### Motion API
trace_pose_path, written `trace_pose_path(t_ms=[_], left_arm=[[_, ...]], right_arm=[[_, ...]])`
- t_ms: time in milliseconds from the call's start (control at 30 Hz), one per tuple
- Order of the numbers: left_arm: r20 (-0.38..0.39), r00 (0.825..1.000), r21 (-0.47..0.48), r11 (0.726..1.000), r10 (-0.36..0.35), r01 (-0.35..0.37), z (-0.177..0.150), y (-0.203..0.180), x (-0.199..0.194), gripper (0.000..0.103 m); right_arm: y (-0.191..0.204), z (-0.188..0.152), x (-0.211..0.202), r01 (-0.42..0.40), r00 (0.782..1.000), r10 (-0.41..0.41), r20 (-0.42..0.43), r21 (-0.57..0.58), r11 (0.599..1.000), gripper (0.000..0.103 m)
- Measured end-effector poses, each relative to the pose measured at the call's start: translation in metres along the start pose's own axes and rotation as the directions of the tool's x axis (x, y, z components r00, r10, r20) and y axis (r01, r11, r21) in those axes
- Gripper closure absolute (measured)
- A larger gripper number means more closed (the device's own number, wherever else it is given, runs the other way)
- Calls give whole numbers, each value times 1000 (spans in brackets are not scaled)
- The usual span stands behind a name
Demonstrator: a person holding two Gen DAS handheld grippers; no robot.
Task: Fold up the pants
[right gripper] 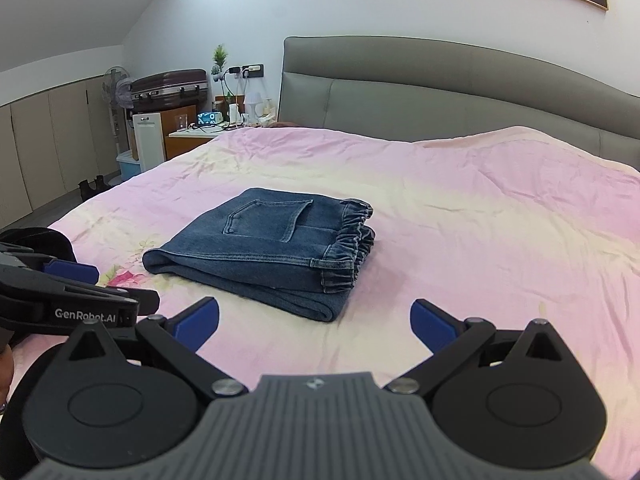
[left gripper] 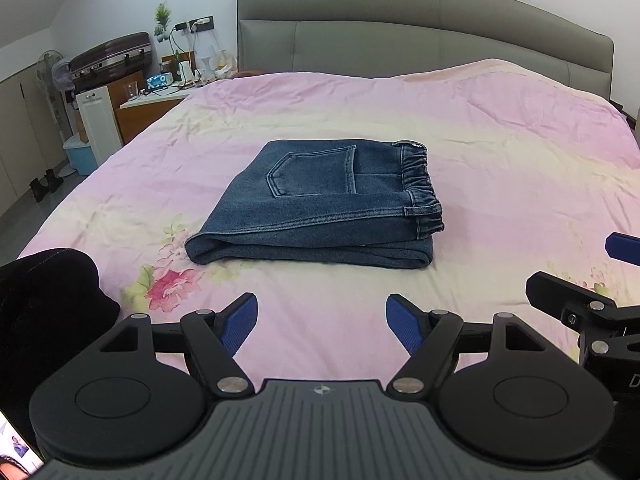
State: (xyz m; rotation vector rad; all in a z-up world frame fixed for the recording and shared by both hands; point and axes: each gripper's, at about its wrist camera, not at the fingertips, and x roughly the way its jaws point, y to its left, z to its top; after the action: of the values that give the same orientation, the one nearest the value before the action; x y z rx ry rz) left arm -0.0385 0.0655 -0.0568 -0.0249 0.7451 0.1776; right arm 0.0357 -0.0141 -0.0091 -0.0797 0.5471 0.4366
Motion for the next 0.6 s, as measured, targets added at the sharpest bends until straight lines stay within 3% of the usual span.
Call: trace_pose_path(t_ms=[600], left_arm=[[2, 1000, 6, 1000, 8, -8, 5, -5, -5, 17]], right_arm=[[-2, 1, -9, -1, 1000, 0, 28, 14, 1000, 5]])
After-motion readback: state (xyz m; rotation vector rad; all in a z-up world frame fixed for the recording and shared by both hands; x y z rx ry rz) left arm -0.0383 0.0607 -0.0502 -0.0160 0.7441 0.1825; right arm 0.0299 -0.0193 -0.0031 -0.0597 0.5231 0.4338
